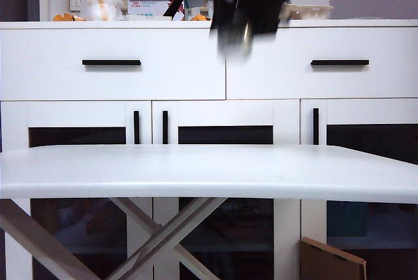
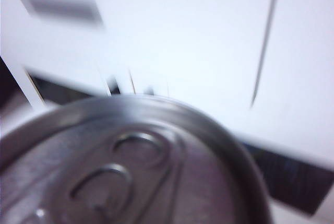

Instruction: Pick up a can of beer from the white table, open the left drawer, place the beer inside the drawer, and finally close the drawer.

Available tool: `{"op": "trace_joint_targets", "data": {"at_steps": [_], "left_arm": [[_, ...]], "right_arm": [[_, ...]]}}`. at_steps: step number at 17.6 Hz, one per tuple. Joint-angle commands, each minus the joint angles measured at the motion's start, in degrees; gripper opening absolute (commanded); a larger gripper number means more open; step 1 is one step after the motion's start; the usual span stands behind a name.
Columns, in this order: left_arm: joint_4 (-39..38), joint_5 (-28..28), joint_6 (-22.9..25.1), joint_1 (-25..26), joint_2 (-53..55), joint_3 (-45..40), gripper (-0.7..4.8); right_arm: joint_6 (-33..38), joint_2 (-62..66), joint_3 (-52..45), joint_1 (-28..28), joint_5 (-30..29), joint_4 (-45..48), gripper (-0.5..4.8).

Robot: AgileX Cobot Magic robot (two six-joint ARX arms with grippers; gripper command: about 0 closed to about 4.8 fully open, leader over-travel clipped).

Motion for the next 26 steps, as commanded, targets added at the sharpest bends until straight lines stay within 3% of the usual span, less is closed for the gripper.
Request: {"op": "trace_joint_targets", "data": {"at_steps": [1,7,11,12,19,21,24,25,26], "left_arm": [[5.0,0.1,-8.2,0.0,1.7,0.1,-0.06],[18.3,0.1,-23.5,0.0,8.5,-0.3,-0.06],[31.6,0.1,-34.7,0.0,15.3,-0.3,-0.06],[37.3,-0.3,-39.6,0.0,18.6,-0.3,-0.06],[56.0,-11.9,-51.8,0.0,31.4,-0.3,-0.06],[56.5,-15.7,-59.8,0.0,35.4,-0.1,-0.06],[56.4,-16.8,-61.2,0.0,42.0,3.4,0.00],[56.4,-16.9,-61.2,0.0,44.5,5.9,0.33],[55.7,-16.9,-61.2,0.0,47.0,8.9,1.39]], "right_arm": [[0.2,-9.2,0.6,0.2,-0.1,-5.9,0.53],[-4.9,-19.9,0.6,0.2,-0.9,-16.9,0.53],[-5.4,-23.0,0.6,0.2,-2.7,-18.7,0.53],[-5.4,-23.4,0.6,0.2,-2.7,-19.4,0.53],[-5.4,-23.6,0.6,0.5,-8.8,-21.0,0.53],[-5.4,-23.6,0.6,0.5,-9.2,-21.0,0.53],[-5.4,-23.6,0.6,0.5,-9.2,-21.0,0.53],[-5.4,-23.6,0.6,0.5,-9.2,-21.0,0.53],[-5.4,-23.6,0.6,0.5,-9.2,-21.0,0.53]]}}
